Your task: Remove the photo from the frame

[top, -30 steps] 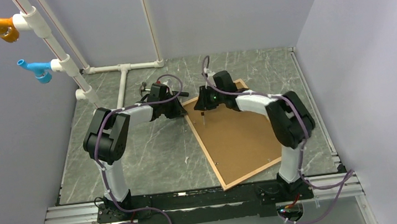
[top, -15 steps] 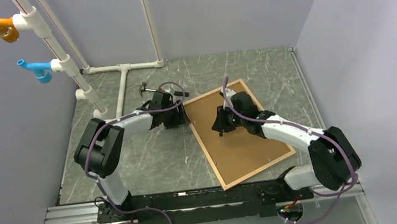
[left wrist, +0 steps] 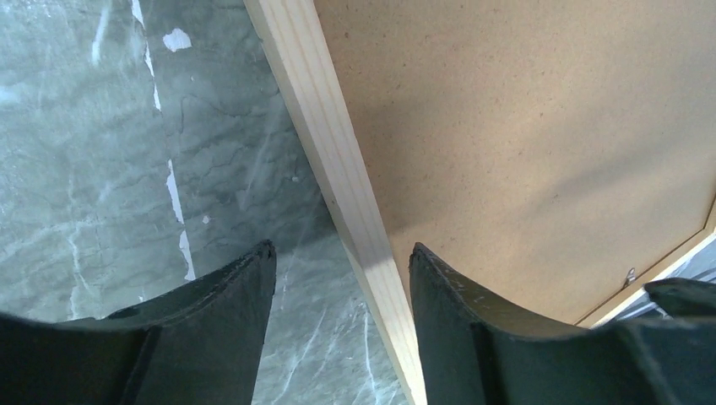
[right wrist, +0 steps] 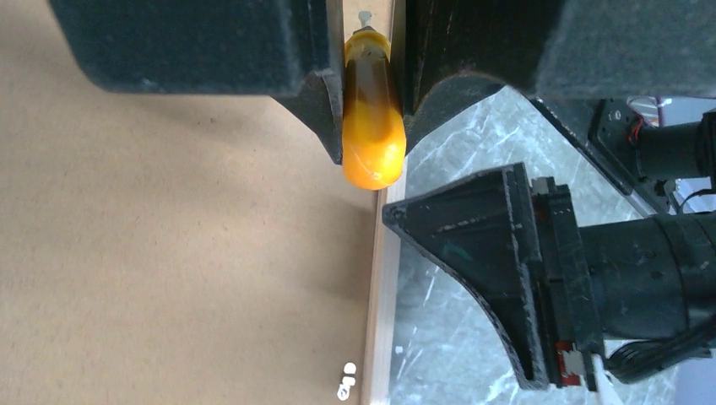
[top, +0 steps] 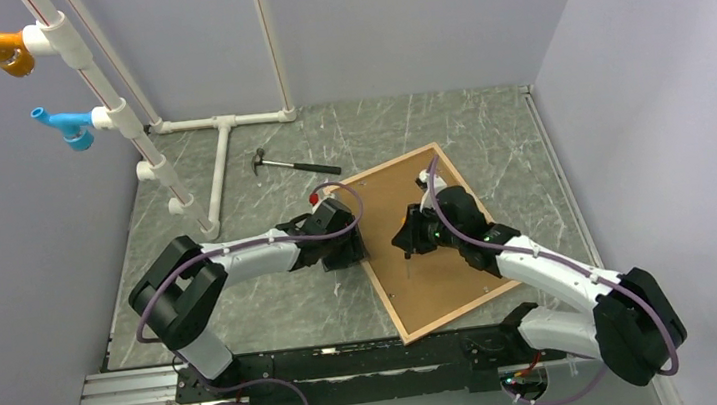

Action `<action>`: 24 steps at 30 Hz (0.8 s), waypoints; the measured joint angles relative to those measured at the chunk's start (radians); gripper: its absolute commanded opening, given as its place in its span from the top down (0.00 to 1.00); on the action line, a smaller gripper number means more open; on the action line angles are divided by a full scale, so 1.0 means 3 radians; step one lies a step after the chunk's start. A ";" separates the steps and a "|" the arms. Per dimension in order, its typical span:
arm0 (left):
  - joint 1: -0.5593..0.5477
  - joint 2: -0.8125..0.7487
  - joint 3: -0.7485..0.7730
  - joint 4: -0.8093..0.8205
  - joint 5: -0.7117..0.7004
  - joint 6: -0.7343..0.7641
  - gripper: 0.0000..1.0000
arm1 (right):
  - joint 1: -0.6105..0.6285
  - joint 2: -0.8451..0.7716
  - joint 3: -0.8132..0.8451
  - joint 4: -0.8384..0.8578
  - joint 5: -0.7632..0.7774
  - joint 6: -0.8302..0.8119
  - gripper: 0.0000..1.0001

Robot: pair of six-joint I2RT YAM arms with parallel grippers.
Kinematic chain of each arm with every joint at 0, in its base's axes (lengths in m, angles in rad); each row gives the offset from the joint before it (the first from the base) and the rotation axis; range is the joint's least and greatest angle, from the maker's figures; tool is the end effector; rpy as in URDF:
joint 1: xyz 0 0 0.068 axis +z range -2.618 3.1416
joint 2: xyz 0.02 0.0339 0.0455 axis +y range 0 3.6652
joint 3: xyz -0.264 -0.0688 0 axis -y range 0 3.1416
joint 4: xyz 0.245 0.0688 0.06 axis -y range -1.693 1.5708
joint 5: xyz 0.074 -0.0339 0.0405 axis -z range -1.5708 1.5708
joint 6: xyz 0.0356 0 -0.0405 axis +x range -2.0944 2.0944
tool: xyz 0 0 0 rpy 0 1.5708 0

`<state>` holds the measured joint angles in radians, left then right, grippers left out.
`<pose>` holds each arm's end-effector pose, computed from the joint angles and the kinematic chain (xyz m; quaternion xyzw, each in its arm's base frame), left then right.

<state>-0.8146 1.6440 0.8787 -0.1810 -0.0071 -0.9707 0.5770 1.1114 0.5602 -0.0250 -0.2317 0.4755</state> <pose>0.2209 -0.2338 0.1614 -0.0753 0.9487 -0.2371 0.1953 0.1918 0.1346 0.2137 -0.0994 0.8691 0.3259 0.3587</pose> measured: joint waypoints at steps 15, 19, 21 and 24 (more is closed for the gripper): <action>0.0037 0.0408 0.0375 0.0067 -0.0067 0.0036 1.00 | 0.0025 0.0352 -0.0388 0.0931 -0.0067 0.0257 1.00; 0.0197 0.0455 0.0437 0.0088 -0.0033 0.0181 1.00 | 0.0033 0.0674 -0.0331 0.1094 -0.0108 0.0249 1.00; 0.0258 0.0455 0.0437 0.0092 0.0020 0.0314 1.00 | 0.0052 0.0778 -0.0298 0.1185 -0.0116 0.0251 1.00; 0.0323 0.0455 0.0437 0.0103 0.0099 0.0439 1.00 | 0.0094 0.0884 -0.0249 0.1335 -0.0102 0.0253 1.00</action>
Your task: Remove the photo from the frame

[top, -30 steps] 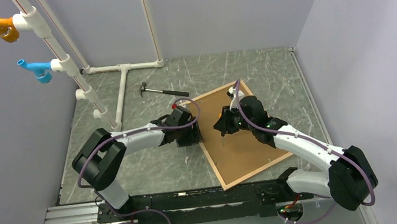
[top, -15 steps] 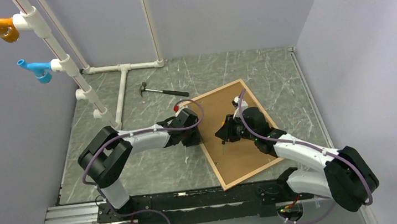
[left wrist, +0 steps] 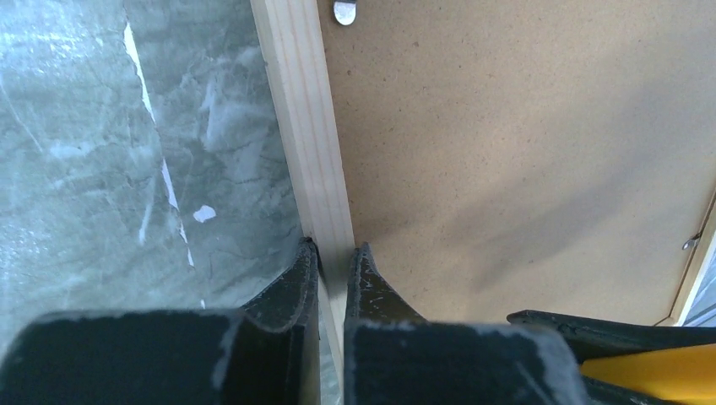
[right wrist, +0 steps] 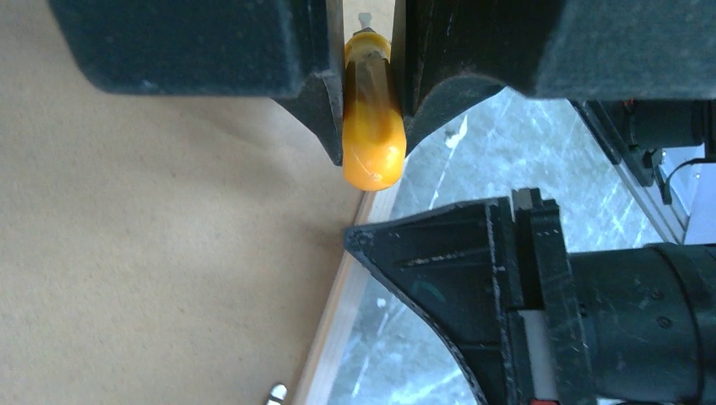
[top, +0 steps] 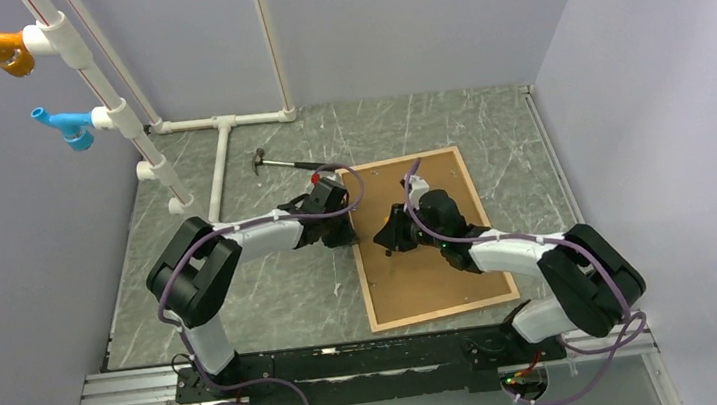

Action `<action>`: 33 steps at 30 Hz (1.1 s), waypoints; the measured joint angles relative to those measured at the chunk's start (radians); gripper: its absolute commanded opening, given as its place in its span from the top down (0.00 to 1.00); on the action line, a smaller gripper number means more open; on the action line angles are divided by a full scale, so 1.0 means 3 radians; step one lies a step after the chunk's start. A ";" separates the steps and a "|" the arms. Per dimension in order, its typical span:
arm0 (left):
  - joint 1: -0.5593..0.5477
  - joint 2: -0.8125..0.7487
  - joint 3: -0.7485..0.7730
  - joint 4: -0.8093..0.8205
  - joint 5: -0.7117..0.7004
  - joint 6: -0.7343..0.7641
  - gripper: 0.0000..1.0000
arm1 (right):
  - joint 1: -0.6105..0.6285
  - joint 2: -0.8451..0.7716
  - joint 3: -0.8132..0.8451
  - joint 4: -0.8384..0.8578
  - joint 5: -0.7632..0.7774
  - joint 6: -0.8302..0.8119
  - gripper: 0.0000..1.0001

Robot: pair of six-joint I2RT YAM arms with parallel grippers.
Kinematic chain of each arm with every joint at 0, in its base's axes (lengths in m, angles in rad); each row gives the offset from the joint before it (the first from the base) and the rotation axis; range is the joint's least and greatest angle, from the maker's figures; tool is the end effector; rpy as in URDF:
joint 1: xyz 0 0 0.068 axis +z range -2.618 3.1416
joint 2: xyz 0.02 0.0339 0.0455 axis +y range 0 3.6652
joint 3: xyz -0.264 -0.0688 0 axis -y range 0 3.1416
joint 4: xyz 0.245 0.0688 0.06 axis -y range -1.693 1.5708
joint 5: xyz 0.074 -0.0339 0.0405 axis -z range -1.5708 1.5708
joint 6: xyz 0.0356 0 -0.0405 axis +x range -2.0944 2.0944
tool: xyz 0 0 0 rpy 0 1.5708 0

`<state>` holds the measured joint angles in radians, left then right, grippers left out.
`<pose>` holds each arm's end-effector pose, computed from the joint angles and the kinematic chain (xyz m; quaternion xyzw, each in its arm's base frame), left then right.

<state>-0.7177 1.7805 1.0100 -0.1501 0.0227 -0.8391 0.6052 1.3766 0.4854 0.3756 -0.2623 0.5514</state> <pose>0.2698 -0.2366 0.1569 -0.0539 0.9460 -0.2319 0.2199 0.2119 0.1578 0.1662 -0.0889 0.8545 0.3674 0.3562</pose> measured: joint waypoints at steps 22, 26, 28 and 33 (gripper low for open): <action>0.0249 -0.0033 -0.0270 0.0462 0.0515 0.0106 1.00 | 0.0552 0.0462 -0.0159 0.1223 0.0902 0.0127 1.00; 0.0272 -0.0033 -0.0287 0.0491 0.0572 0.0098 1.00 | 0.0615 0.0484 -0.0188 0.1253 0.0908 0.0151 1.00; 0.0275 -0.0032 -0.0287 0.0492 0.0577 0.0097 1.00 | 0.0632 0.0510 -0.0189 0.1286 0.0903 0.0167 1.00; 0.0280 -0.0029 -0.0287 0.0492 0.0586 0.0097 1.00 | 0.0657 0.0519 -0.0233 0.1329 0.0893 0.0226 1.00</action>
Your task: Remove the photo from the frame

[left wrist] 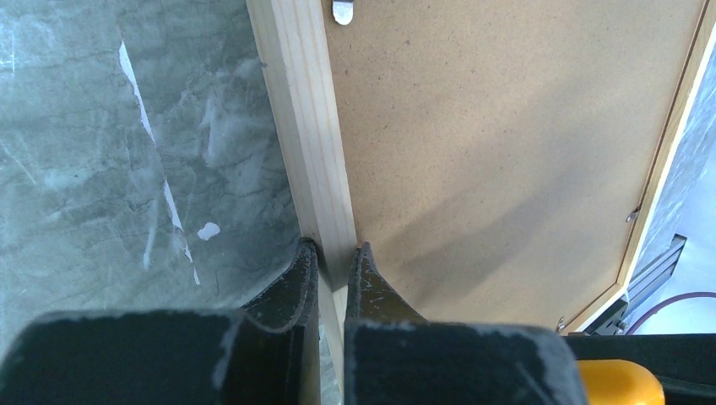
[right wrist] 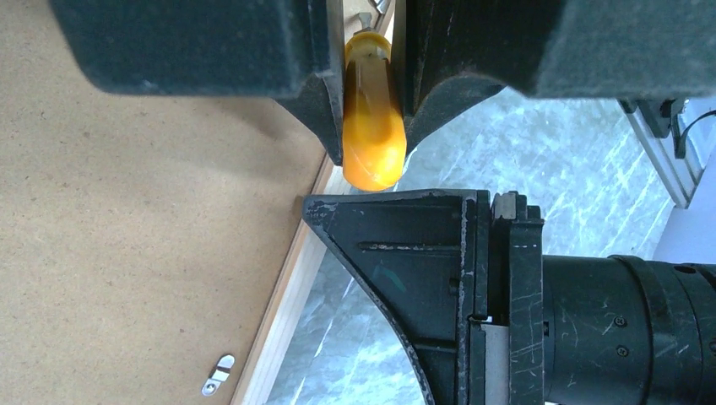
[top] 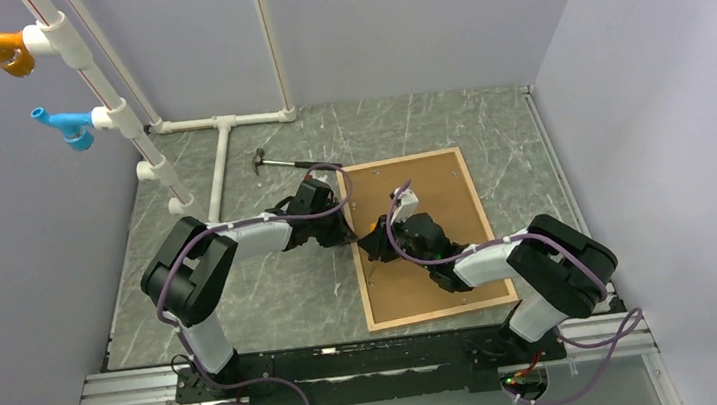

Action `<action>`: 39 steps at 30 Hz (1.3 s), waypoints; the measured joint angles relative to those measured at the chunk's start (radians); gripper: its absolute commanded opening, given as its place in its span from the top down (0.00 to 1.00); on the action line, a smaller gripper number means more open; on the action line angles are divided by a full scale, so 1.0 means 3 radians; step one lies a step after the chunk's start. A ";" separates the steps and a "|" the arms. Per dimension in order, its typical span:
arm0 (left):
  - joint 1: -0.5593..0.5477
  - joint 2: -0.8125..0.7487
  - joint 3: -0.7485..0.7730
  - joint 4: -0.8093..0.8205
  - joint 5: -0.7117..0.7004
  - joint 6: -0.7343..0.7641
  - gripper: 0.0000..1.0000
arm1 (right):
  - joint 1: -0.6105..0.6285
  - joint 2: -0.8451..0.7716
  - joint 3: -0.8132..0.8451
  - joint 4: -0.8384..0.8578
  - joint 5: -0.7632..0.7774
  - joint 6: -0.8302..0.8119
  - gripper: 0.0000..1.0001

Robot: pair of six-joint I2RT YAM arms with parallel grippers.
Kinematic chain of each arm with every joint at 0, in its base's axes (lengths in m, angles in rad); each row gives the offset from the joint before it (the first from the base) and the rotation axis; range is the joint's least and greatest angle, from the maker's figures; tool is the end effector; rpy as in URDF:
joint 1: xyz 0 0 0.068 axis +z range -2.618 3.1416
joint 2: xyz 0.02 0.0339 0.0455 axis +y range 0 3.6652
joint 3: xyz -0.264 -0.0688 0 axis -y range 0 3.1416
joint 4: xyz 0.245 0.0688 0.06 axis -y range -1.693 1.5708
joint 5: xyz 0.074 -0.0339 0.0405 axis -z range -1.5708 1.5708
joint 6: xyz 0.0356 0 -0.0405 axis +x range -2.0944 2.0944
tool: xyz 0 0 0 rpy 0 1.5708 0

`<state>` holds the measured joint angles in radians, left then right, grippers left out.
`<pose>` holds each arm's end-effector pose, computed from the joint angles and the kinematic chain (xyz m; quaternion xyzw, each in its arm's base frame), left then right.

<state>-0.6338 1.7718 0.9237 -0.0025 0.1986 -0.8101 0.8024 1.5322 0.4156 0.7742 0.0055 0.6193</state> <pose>0.2791 -0.2139 0.1463 -0.0472 0.9307 -0.3013 0.2018 0.1909 0.1972 0.1467 -0.0731 0.8140 0.3743 0.4382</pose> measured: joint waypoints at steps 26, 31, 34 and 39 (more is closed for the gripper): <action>0.0025 0.0045 0.0076 -0.0095 0.0046 -0.0013 1.00 | 0.0112 -0.0179 -0.0058 -0.0266 -0.0120 0.0028 1.00; 0.0025 0.0045 0.0076 -0.0094 0.0046 -0.0014 1.00 | 0.0132 -0.0277 -0.0058 -0.0444 -0.0095 -0.0005 1.00; 0.0025 0.0045 0.0076 -0.0094 0.0046 -0.0014 1.00 | 0.0146 -0.0392 -0.0060 -0.0614 -0.0036 -0.0050 1.00; 0.0025 0.0043 0.0078 -0.0094 0.0050 0.0005 0.95 | 0.0150 -0.0735 -0.0058 -0.1013 -0.0006 -0.0128 1.00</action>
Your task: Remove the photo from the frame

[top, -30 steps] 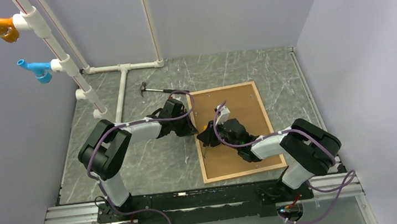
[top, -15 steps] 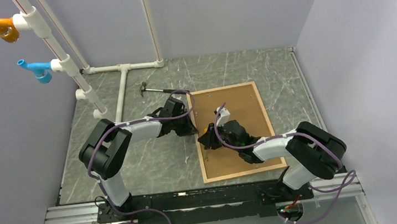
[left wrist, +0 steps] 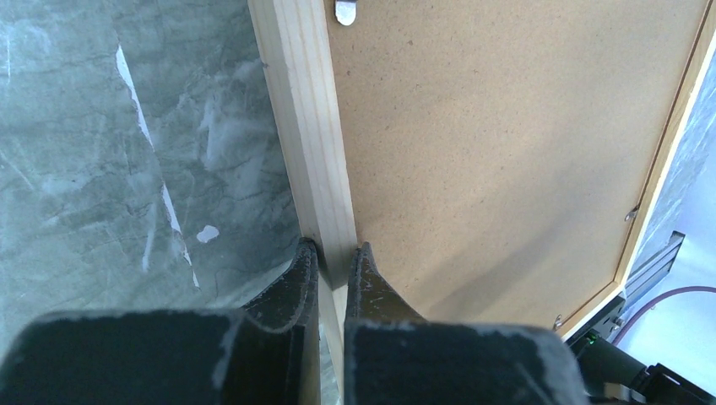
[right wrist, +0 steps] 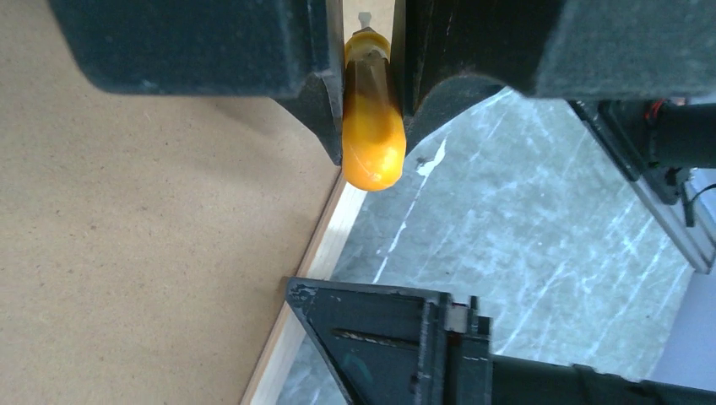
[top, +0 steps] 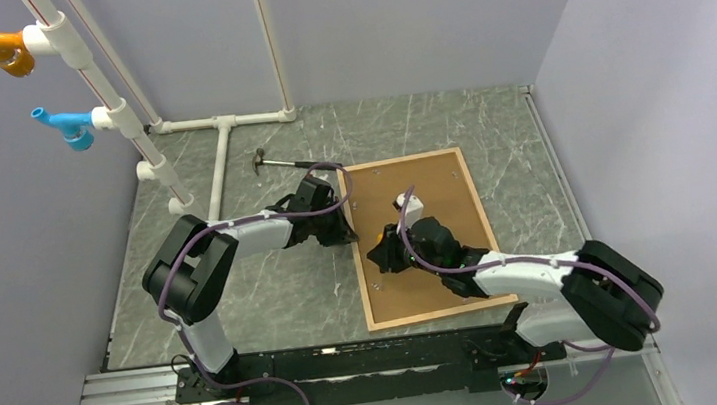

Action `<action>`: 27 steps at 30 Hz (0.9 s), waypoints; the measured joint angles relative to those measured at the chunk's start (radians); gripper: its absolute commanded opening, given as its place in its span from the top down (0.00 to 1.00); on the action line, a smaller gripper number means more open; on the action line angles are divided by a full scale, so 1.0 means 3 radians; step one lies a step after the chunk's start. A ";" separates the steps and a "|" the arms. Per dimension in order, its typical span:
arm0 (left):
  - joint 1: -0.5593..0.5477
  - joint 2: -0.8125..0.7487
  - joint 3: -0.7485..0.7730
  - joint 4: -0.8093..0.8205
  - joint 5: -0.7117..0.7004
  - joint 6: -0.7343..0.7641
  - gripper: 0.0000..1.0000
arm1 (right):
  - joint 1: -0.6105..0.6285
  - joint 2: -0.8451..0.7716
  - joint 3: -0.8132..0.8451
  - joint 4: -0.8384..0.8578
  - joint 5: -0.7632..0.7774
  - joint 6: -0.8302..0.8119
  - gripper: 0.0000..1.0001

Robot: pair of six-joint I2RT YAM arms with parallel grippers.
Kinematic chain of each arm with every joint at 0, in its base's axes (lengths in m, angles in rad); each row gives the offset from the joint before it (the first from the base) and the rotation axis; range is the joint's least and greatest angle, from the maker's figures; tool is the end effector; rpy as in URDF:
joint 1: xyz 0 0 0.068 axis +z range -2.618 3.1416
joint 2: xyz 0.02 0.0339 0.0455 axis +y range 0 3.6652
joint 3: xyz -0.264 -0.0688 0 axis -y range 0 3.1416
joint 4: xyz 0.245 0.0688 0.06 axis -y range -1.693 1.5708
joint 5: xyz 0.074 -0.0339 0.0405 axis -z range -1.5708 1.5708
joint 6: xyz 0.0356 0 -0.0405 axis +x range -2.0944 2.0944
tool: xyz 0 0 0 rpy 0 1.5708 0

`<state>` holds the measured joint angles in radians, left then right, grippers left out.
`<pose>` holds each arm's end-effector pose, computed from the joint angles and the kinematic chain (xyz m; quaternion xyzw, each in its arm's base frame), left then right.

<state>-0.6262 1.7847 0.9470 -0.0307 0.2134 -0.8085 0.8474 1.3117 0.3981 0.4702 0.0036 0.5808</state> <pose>0.2831 -0.2141 0.1465 -0.0485 0.9331 -0.3002 0.1920 0.1646 0.1862 0.1644 -0.1114 0.8379 0.3488 0.4048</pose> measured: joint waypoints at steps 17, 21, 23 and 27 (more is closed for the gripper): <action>0.0046 -0.0289 0.0074 -0.0422 -0.0024 0.0525 0.22 | -0.0571 -0.0848 0.0395 -0.1436 0.0334 -0.0249 1.00; 0.0017 -0.0476 0.0036 -0.0479 -0.0031 0.0568 0.16 | -0.0843 -0.0959 0.0397 -0.1581 0.0295 -0.0251 1.00; -0.0057 -0.0553 0.0015 -0.0548 -0.0067 0.0565 0.15 | -0.0907 -0.0960 0.0404 -0.1672 0.0294 -0.0252 1.00; -0.0360 -0.0572 0.0015 -0.0660 -0.0240 0.0523 0.15 | -0.0975 -0.0961 0.0434 -0.1817 0.0296 -0.0240 1.00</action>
<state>-0.7341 1.6131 0.9516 -0.2287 0.1413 -0.6518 0.5549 1.0233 0.5282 -0.0750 0.0925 0.5087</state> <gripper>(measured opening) 0.851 0.216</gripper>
